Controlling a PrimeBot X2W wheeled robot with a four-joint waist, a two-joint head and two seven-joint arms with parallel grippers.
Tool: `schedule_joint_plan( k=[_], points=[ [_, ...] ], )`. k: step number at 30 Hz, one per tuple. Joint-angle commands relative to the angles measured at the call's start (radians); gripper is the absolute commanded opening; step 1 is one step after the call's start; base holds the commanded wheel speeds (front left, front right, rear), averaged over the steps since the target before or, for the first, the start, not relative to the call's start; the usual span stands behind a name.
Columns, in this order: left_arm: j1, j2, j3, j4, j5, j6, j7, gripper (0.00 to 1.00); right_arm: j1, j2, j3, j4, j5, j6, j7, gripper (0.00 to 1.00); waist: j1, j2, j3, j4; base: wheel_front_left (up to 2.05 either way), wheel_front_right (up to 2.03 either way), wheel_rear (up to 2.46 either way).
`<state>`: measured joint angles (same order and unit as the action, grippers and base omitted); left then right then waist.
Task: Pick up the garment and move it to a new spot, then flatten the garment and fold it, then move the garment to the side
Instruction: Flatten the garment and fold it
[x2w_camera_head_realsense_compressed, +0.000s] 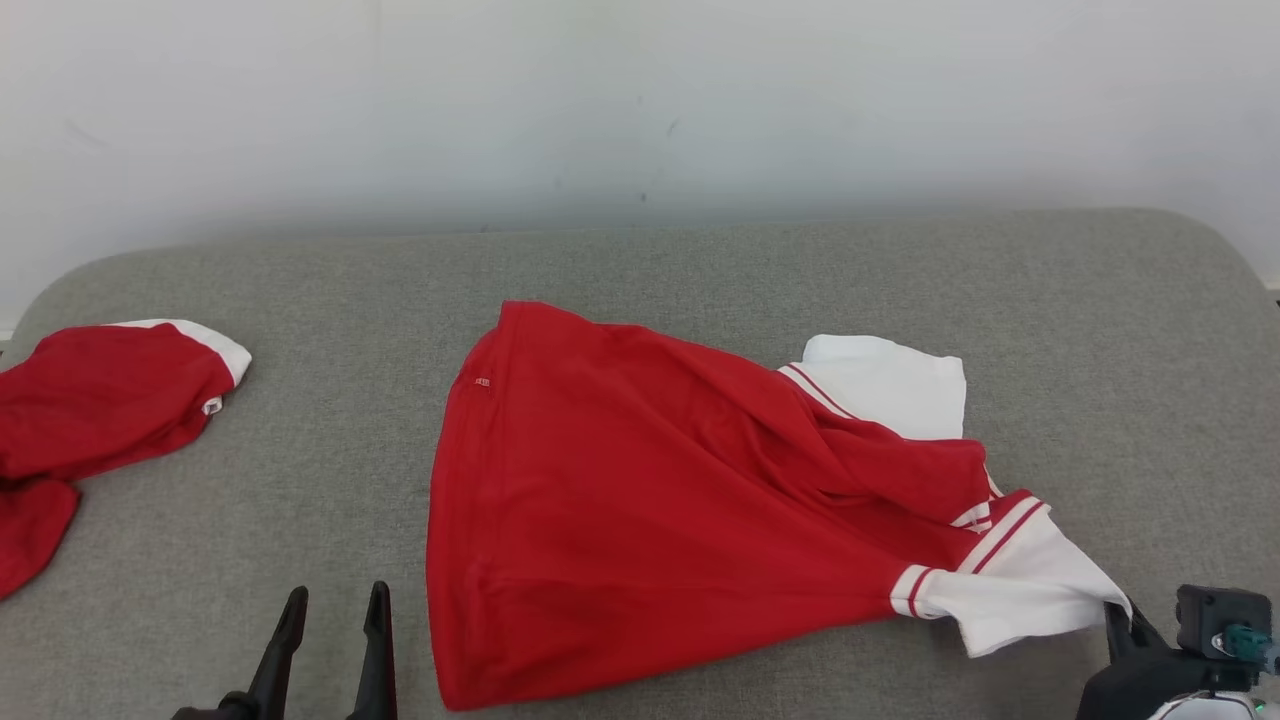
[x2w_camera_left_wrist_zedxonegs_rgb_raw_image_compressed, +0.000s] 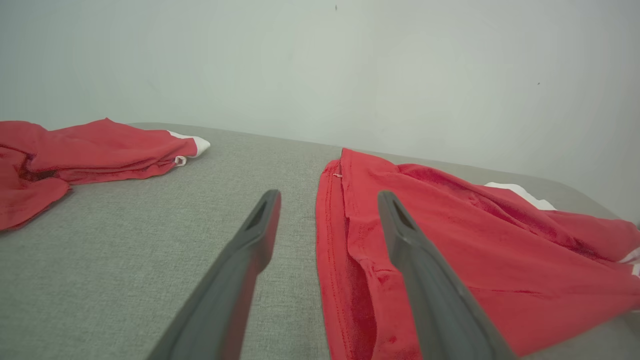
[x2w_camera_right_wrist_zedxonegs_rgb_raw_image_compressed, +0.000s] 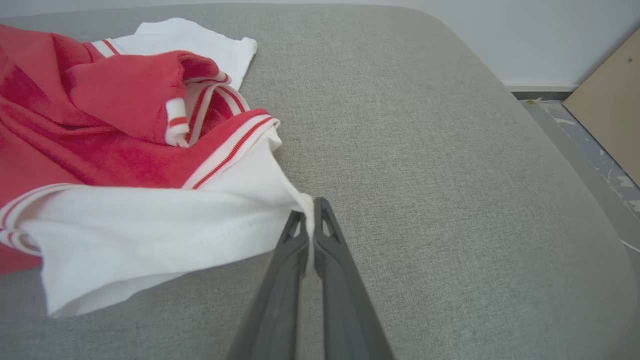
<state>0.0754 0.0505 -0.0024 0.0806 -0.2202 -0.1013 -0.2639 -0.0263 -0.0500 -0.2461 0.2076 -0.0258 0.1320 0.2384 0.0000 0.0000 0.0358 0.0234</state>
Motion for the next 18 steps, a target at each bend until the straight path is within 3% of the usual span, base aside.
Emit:
schedule_joint_plan(
  k=[1,2,3,11,18],
  points=[
    [0.008,0.0,0.003,0.001,0.0,0.0,-0.001,1.0,0.013,-0.001,-0.023,-0.003,-0.016,-0.003,0.015,0.0,0.0,0.0,0.006,-0.01,0.0,0.0,0.0],
    [0.005,0.0,0.002,0.003,0.001,-0.001,-0.001,1.0,0.013,-0.001,-0.034,0.0,-0.016,-0.003,0.022,0.19,0.0,0.0,0.006,-0.011,0.0,0.0,0.0],
    [0.003,0.0,0.001,0.004,0.001,-0.002,-0.001,1.0,0.01,-0.001,-0.042,0.003,-0.014,-0.003,0.023,1.0,0.0,0.0,0.007,-0.013,0.0,0.0,0.0],
    [0.012,0.0,0.002,0.019,0.0,0.0,-0.001,1.0,0.029,0.0,-0.04,-0.013,0.013,-0.003,-0.073,1.0,0.0,0.0,-0.031,-0.016,0.0,0.0,0.0],
    [0.038,0.0,0.015,0.015,0.007,0.002,-0.001,1.0,0.06,-0.001,0.082,-0.074,0.057,-0.003,-0.259,1.0,0.0,0.0,-0.074,-0.026,0.0,0.0,0.0]
  ],
)
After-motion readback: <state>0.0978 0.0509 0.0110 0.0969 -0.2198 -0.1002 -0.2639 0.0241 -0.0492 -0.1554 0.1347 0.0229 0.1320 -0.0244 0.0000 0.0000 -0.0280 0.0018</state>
